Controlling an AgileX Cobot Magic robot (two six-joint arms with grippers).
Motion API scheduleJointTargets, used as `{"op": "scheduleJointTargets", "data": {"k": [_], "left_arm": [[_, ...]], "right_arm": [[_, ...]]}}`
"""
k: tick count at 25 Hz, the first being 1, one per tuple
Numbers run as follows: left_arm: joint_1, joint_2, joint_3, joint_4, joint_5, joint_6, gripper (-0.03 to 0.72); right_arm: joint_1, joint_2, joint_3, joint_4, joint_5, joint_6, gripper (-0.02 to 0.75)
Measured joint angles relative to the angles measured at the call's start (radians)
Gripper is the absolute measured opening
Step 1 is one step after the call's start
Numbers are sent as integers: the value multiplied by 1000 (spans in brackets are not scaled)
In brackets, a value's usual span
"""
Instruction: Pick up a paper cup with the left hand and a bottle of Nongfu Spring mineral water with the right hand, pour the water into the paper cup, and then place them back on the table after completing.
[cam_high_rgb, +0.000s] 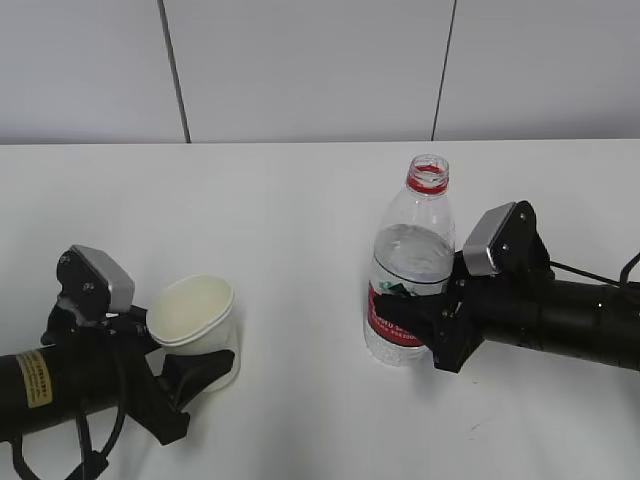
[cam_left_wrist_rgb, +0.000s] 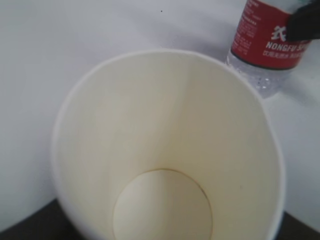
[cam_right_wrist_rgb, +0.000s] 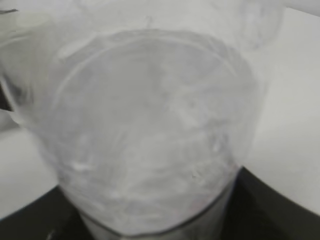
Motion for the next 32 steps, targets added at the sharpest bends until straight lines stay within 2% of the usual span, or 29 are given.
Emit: {"op": "scheduleJointTargets", "data": {"k": [4, 13, 20, 23, 26, 32], "left_arm": [[0, -41, 0, 1, 87, -1, 423], [0, -87, -26, 28, 110, -41, 423], [0, -87, -81, 114, 149, -96, 423], [-4, -87, -122, 178, 171, -145, 423], [-35, -87, -167, 214, 234, -166, 423], [-113, -87, -241, 220, 273, -180, 423]], "right_arm": [[0, 0, 0, 7, -1, 0, 410], [0, -40, 0, 32, 50, 0, 396], [0, -119, -47, 19, 188, 0, 391], [0, -128, -87, -40, 227, 0, 391], [1, -131, -119, -99, 246, 7, 389], [2, -131, -192, -120, 307, 13, 389]]}}
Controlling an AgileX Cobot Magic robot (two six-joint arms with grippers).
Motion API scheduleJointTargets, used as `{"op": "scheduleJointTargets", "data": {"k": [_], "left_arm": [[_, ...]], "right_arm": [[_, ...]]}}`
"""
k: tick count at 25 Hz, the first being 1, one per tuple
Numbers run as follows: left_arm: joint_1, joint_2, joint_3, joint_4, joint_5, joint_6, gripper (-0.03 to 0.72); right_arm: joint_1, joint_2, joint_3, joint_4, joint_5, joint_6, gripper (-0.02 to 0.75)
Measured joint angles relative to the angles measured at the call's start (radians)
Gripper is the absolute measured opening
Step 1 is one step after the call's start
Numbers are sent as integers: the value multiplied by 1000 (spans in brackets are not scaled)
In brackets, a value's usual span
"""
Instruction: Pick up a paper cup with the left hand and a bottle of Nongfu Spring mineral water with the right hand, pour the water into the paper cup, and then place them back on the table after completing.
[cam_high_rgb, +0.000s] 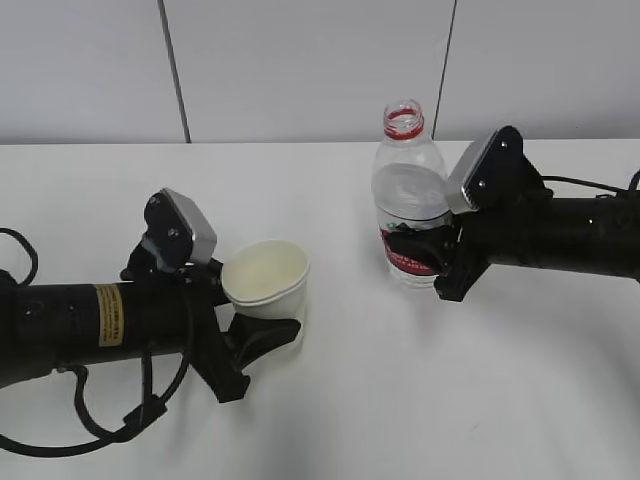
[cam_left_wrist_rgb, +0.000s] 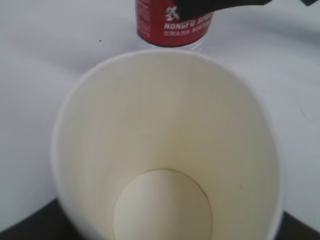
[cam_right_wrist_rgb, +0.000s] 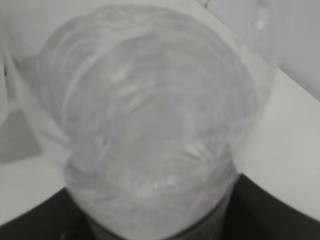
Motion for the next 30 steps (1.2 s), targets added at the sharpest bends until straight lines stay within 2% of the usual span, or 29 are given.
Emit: {"op": "scheduleJointTargets", "data": {"k": [6, 11, 19, 30], "left_arm": [[-40, 0, -34, -13, 1, -12, 423], [-65, 0, -34, -13, 1, -12, 423], [-67, 0, -34, -11, 1, -12, 423], [-69, 0, -34, 107, -32, -16, 423]], "right_arm": [[0, 0, -78, -90, 57, 0, 389], [0, 0, -109, -102, 60, -6, 389], [0, 0, -109, -111, 43, -170, 389], [8, 0, -118, -141, 15, -462, 389]]}}
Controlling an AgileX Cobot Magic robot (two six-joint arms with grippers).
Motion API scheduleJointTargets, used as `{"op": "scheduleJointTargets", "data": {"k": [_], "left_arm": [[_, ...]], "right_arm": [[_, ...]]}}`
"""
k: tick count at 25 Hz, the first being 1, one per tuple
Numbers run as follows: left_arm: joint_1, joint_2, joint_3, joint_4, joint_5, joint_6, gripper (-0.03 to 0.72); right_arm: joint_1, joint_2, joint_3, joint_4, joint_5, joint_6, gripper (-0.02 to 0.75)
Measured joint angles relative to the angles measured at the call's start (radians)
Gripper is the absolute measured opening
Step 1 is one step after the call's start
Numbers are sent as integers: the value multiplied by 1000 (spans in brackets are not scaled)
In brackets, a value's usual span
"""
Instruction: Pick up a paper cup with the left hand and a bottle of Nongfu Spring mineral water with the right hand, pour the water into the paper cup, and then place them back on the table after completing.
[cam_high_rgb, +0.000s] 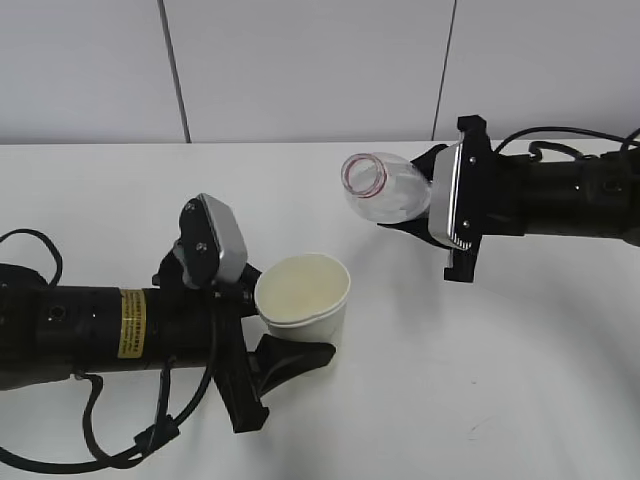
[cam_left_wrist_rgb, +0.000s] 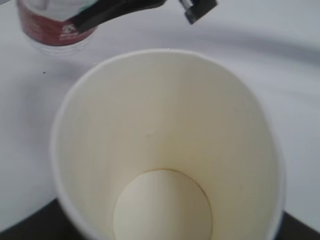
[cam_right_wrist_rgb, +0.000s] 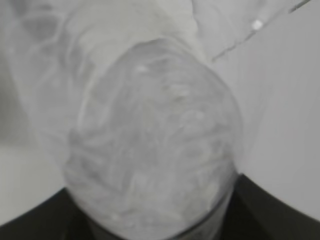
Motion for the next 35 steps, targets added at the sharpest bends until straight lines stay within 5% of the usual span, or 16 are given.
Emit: {"op": "scheduleJointTargets", "data": {"k": [10, 35], "left_arm": [[-68, 0, 0, 32, -28, -23, 423], [-69, 0, 0, 86, -42, -24, 423]], "right_arm": [[30, 0, -26, -4, -4, -118, 388], [30, 0, -28, 34, -49, -417, 387]]}}
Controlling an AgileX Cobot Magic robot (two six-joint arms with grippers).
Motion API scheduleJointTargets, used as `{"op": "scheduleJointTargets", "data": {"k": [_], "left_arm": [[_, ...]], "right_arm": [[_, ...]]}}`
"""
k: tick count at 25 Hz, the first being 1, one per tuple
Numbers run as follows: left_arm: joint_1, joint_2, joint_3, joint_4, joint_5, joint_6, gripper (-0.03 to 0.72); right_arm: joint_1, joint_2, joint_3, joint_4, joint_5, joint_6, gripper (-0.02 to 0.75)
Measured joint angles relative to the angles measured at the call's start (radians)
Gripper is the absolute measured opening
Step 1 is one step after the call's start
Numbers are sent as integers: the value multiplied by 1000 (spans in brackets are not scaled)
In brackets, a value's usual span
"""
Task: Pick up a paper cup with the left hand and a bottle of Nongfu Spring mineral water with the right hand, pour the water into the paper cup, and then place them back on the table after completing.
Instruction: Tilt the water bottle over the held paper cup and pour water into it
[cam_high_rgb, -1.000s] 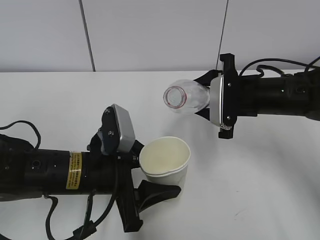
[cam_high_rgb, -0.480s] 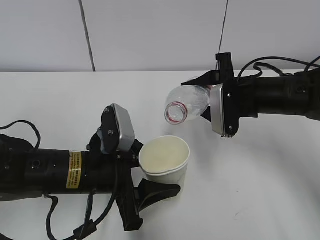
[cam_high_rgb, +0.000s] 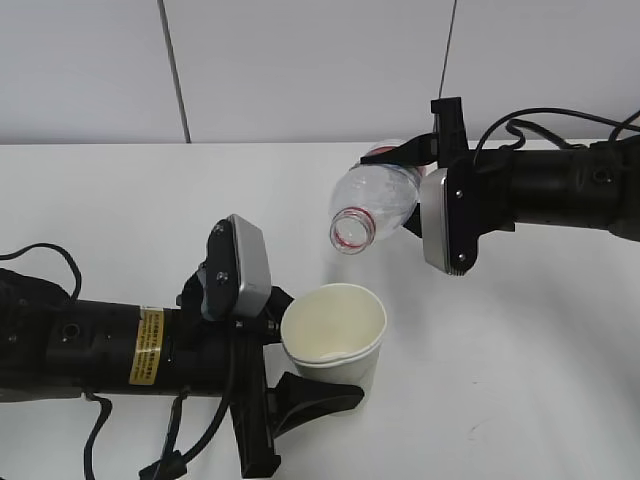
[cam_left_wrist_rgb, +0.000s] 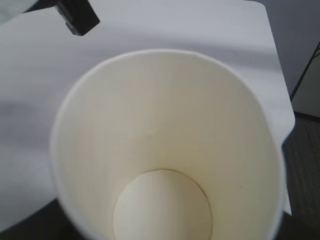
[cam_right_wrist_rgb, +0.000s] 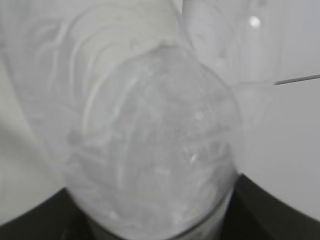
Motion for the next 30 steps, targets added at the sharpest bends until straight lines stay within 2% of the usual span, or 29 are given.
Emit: {"op": "scheduleJointTargets", "data": {"k": [16, 30], "left_arm": [[-1, 0, 0, 62, -6, 0, 423], [-1, 0, -1, 66, -9, 0, 423]], "right_arm": [[0, 0, 0, 11, -7, -119, 387], [5, 0, 0, 38, -45, -215, 386]]}}
